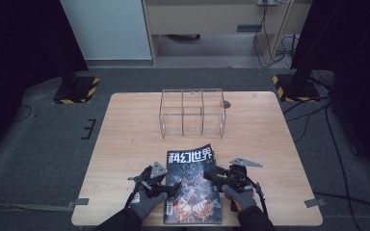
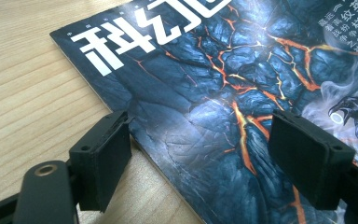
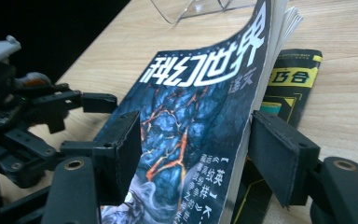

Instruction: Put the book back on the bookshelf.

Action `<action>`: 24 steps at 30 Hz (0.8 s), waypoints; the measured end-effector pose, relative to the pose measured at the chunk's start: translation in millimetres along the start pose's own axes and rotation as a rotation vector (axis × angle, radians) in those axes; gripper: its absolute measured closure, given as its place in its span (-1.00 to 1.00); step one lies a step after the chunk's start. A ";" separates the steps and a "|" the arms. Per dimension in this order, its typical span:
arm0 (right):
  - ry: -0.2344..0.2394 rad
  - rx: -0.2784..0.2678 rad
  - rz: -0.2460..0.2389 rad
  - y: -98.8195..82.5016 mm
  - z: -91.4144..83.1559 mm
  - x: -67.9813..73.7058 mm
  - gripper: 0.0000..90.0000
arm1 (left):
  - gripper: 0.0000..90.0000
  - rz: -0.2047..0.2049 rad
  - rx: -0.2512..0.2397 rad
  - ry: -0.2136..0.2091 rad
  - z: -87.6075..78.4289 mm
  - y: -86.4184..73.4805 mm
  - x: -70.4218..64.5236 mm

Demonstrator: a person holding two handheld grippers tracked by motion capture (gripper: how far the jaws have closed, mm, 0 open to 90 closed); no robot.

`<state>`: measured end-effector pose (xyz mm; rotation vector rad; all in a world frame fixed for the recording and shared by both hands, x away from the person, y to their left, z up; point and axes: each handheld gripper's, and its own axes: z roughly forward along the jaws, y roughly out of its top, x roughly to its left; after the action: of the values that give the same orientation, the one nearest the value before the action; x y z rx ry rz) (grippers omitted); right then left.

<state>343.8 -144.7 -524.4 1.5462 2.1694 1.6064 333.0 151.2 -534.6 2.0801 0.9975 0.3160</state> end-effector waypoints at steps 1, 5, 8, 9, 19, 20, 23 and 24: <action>-0.003 0.004 0.002 -0.2 0.2 -0.3 -0.23 | -0.55 -0.001 0.000 0.000 0.0 0.0 0.0; -0.011 0.016 0.008 -0.8 0.6 -1.6 -0.23 | -0.55 -0.001 0.000 0.000 0.0 0.0 0.0; 0.013 0.007 0.021 0.4 -1.2 -1.4 -0.23 | -0.55 -0.001 0.000 0.000 0.0 0.0 0.0; 0.019 0.012 0.022 0.5 -1.7 -1.1 -0.22 | -0.55 -0.001 0.000 0.000 0.0 0.0 0.0; 0.016 0.056 0.005 -3.6 4.0 0.3 -0.25 | -0.55 -0.002 0.000 -0.001 0.0 0.0 0.0; 0.022 0.062 0.002 -3.3 5.8 -0.4 -0.26 | -0.55 -0.002 0.000 -0.001 0.0 0.0 0.1; 0.032 0.100 -0.016 -1.7 13.7 -2.0 -0.31 | -0.55 -0.002 0.000 -0.001 0.0 0.0 0.0; 0.030 0.116 -0.014 -1.2 15.4 -2.2 -0.32 | -0.55 -0.002 0.000 -0.001 0.0 0.0 0.1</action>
<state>352.3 -135.4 -533.5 1.5419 2.3219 1.5348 333.1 151.3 -534.6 2.0787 0.9988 0.3142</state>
